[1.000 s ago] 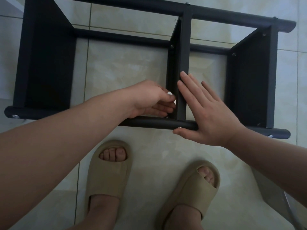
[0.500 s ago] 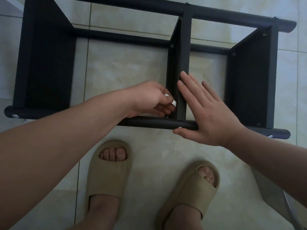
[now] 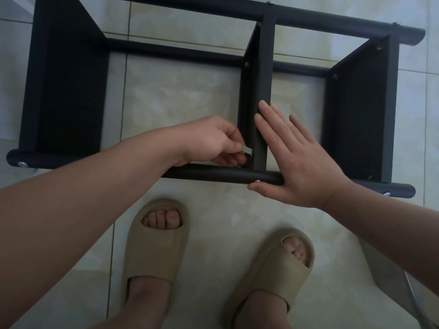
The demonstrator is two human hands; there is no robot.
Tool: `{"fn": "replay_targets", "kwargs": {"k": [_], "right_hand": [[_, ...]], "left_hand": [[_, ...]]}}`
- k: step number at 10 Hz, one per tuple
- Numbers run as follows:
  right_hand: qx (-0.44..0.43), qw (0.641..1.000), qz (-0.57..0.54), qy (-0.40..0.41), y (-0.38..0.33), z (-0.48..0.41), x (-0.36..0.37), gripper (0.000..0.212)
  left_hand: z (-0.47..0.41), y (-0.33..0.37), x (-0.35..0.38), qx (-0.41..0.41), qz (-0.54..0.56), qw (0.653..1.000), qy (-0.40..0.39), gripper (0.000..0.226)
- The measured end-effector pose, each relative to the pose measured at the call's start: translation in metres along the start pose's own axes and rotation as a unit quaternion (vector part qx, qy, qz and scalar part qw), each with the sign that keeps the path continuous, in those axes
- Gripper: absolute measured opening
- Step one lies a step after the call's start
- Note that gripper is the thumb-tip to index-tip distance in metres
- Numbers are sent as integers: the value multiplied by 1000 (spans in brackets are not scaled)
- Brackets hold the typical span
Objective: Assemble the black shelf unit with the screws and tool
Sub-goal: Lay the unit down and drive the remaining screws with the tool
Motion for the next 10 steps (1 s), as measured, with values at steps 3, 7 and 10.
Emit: {"fn": "replay_targets", "kwargs": {"k": [3, 7, 10], "right_hand": [[2, 1000, 2, -3, 0, 0, -1, 105], [1, 1000, -1, -2, 0, 0, 0, 105], [0, 1000, -2, 4, 1, 0, 0, 105]], "left_hand": [[1, -5, -2, -2, -44, 999, -26, 18], [1, -6, 0, 10, -132, 991, -28, 16], [0, -6, -6, 27, -191, 981, -19, 12]]}}
Point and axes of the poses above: each hand's wrist, its own z-axis away from the middle knuckle, its own x-axis out of the palm, y = z × x, the point moved 6 cm from there along -z, towards the middle knuckle, and after that the axes turned 1 degree about -z, right-handed, at the moved point
